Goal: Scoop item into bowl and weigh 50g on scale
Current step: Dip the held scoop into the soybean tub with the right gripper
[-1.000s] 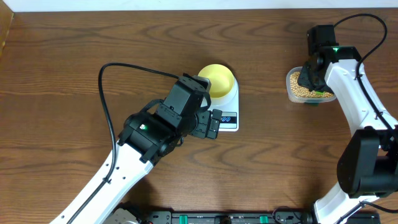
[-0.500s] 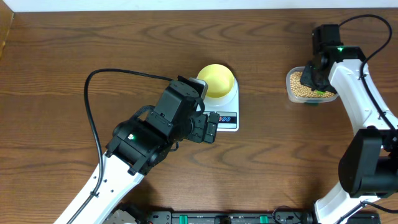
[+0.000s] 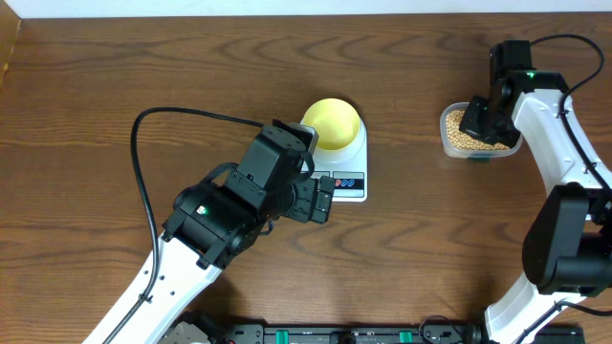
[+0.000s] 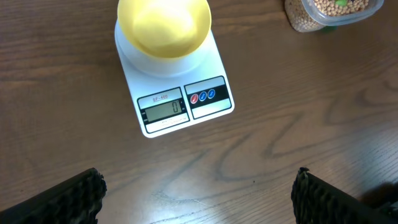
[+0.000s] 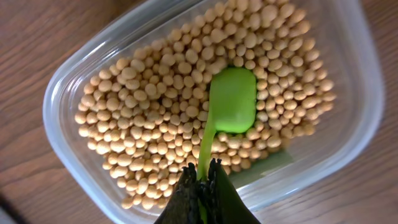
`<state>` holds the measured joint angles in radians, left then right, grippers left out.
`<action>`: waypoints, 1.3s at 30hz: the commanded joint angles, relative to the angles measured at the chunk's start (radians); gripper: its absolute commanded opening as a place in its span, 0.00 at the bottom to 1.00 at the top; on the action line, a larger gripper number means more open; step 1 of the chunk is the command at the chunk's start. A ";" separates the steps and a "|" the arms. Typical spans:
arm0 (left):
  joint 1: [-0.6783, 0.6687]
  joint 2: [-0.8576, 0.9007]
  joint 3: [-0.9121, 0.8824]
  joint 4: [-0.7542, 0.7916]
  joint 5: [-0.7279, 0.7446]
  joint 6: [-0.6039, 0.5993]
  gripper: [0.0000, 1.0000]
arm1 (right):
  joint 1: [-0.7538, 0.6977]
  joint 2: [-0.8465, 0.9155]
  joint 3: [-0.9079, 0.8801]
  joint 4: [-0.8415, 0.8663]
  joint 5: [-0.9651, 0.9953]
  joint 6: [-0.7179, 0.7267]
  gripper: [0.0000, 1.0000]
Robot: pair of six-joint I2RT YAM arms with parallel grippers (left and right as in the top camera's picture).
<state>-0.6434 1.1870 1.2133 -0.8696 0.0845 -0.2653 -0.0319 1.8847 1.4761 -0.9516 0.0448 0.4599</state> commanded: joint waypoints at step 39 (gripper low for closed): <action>0.003 -0.010 0.018 -0.006 0.010 0.001 0.98 | -0.394 -0.013 -0.003 -0.126 -0.765 -0.373 0.01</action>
<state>-0.6434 1.1870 1.2133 -0.8719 0.0845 -0.2653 -0.3958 1.8847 1.4761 -1.0733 -0.6708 0.1471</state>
